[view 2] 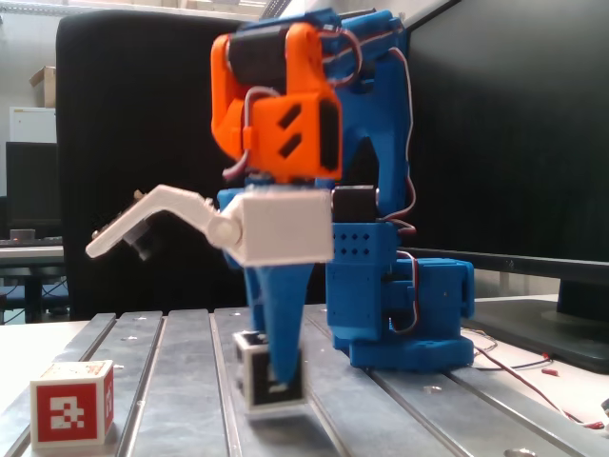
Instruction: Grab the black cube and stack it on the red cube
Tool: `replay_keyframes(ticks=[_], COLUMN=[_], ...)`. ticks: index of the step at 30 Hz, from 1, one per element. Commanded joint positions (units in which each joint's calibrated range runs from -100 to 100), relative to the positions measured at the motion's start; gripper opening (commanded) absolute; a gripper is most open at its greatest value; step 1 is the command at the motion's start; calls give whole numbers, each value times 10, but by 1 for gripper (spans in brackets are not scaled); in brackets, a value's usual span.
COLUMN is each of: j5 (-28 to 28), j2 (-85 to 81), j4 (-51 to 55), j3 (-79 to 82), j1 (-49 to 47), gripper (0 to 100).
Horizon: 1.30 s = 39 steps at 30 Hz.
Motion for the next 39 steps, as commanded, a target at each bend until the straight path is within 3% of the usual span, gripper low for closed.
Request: replay_keyframes(ticks=[1, 8, 17, 27, 39], j5=[-1, 2, 4, 54, 55], j2=[-10, -10, -2, 2, 135], j4=[25, 31, 123, 120, 130], j3=[-43, -72, -182, -204, -349], j1=[6, 18, 46, 109, 121], gripper=[18, 18, 18, 18, 19])
